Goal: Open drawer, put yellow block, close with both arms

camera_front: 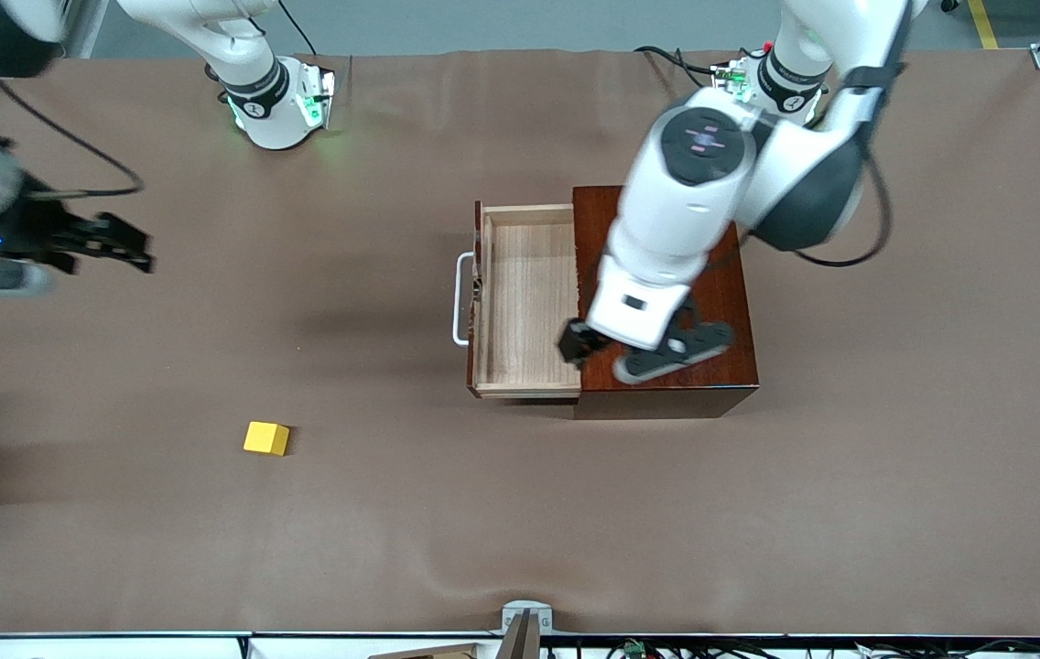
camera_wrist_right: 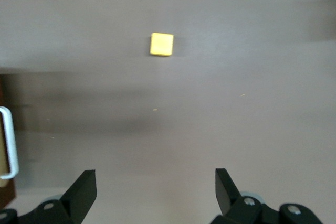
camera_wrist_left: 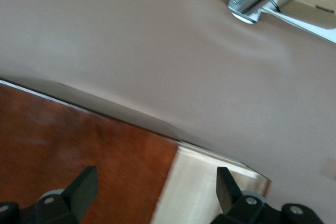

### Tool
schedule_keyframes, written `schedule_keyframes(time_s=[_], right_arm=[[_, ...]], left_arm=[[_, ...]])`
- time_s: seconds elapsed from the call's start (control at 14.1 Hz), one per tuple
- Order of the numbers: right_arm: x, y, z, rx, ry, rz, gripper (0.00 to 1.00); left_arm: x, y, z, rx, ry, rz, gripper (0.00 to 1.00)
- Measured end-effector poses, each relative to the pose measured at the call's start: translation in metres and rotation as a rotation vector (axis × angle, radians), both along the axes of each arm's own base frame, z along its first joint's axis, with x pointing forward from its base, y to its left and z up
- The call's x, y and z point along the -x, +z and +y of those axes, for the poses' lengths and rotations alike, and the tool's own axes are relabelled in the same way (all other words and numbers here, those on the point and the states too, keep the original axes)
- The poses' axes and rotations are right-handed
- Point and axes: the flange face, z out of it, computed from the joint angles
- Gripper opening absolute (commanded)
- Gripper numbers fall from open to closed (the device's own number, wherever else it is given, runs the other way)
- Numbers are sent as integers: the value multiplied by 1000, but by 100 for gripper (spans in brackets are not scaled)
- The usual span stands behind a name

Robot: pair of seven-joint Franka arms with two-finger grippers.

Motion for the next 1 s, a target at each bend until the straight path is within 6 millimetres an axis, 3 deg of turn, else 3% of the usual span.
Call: schedule_keyframes(time_s=[0.14, 0.28, 0.5, 0.71, 0.85, 1.0], right_arm=[[-3, -9, 27, 3, -19, -2, 100], [-11, -22, 32, 3, -32, -8, 100], [-36, -60, 24, 4, -56, -27, 100], [-64, -104, 11, 7, -87, -44, 100], [-73, -116, 2, 8, -102, -49, 100], [-81, -110, 1, 5, -106, -69, 100]], left_arm=[[-11, 7, 45, -19, -20, 0, 100], [-14, 15, 92, -45, -55, 11, 100], [-14, 24, 163, -86, -126, 47, 100], [-17, 23, 213, -113, -206, 85, 100], [-18, 27, 239, -124, -265, 98, 100], [-15, 40, 269, -134, -325, 102, 100]])
